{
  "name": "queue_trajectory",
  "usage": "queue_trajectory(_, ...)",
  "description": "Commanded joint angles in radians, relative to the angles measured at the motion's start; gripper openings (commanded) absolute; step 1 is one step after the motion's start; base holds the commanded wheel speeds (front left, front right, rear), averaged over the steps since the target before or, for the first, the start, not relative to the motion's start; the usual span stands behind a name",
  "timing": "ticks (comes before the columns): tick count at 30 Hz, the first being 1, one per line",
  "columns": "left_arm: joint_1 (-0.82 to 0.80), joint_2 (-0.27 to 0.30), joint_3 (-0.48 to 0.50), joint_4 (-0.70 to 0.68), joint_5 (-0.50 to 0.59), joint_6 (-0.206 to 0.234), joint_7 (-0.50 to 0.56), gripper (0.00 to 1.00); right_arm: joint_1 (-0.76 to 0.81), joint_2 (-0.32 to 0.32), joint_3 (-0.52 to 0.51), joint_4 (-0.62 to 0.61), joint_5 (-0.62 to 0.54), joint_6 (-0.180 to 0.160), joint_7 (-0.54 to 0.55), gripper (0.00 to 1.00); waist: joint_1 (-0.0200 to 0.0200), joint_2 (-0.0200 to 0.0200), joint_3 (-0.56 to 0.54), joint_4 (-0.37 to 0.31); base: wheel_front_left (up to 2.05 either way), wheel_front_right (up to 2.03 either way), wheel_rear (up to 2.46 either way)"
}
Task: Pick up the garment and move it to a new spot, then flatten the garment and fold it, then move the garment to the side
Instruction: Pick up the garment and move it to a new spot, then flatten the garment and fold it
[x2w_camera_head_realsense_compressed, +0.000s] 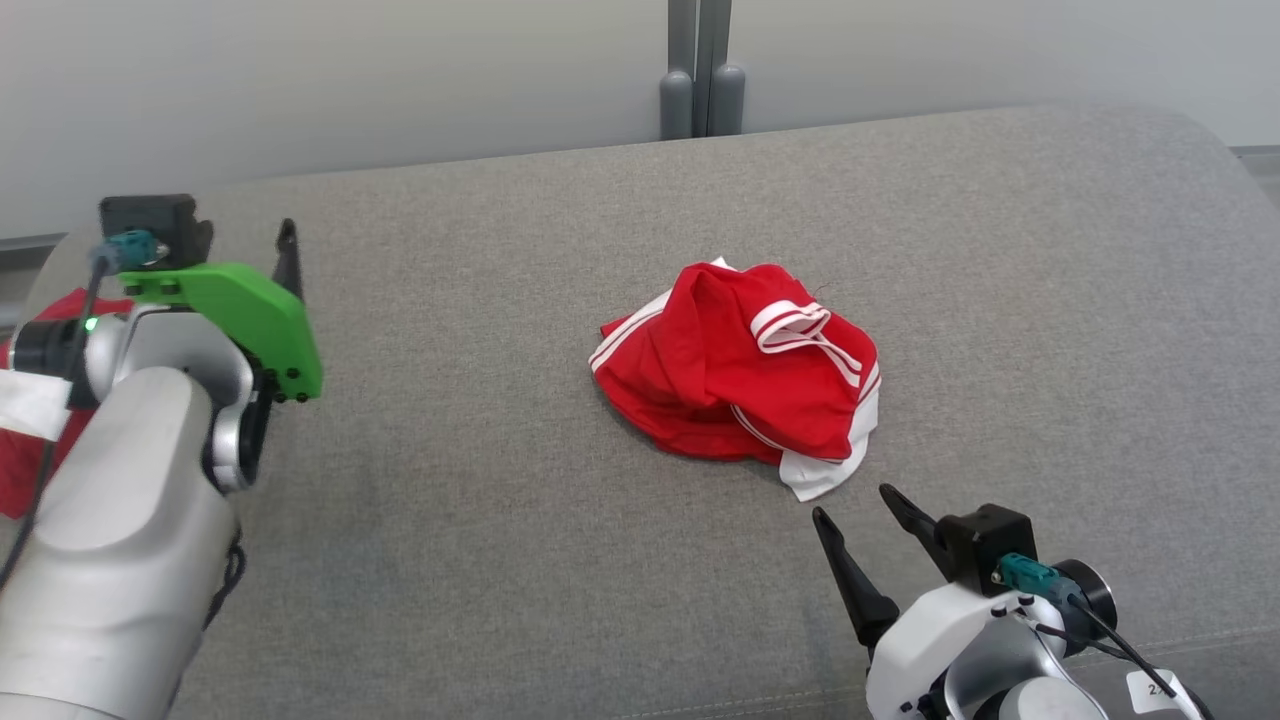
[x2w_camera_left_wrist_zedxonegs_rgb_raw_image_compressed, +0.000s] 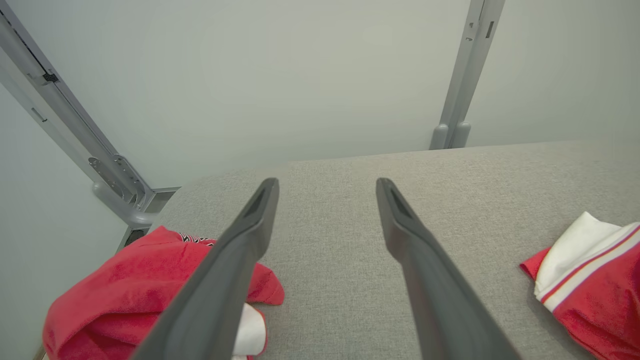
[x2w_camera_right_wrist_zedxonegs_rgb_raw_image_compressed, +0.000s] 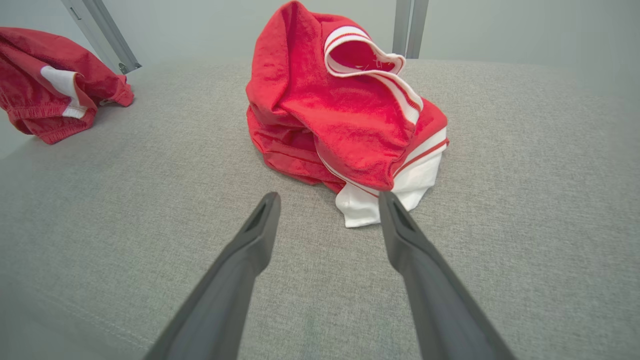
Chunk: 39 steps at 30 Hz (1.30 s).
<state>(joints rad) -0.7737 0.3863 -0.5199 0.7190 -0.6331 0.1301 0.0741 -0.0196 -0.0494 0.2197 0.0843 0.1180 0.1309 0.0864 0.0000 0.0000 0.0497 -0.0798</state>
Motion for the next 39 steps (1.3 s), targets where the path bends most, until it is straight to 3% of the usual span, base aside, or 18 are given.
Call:
queue_trajectory(1, -0.002, -0.007, -0.006, -0.011, 0.001, -0.010, -0.003, 1.00, 0.013, -0.002, -0.004, 0.002, 0.006, 0.000, -0.009, 1.00, 0.0000, 0.0000, -0.019, -0.008, 0.00, 0.00, 0.00)
queue_trajectory(4, 0.008, -0.084, -0.049, -0.060, 0.006, -0.017, 0.003, 1.00, 0.018, -0.002, -0.018, 0.004, 0.003, 0.000, -0.010, 1.00, 0.0000, 0.0000, -0.036, -0.039, 0.00, 0.00, 0.00)
queue_trajectory(17, 0.083, -0.229, -0.155, -0.115, 0.007, -0.041, 0.008, 1.00, 0.033, -0.001, -0.082, -0.004, -0.015, 0.000, -0.019, 1.00, 0.0000, 0.0000, -0.027, -0.174, 0.00, 0.00, 0.00)
queue_trajectory(27, 0.074, -0.284, -0.236, -0.102, 0.045, -0.047, 0.019, 1.00, 0.015, -0.001, -0.062, 0.011, 0.009, 0.000, -0.035, 1.00, 0.0000, 0.0000, -0.001, -0.261, 0.00, 0.00, 0.00)
queue_trajectory(39, 0.008, -0.278, -0.284, -0.035, 0.108, 0.013, 0.043, 1.00, -0.009, -0.001, -0.046, 0.036, 0.033, 0.000, -0.066, 1.00, 0.0000, 0.0000, 0.059, -0.333, 0.00, 0.00, 0.00)
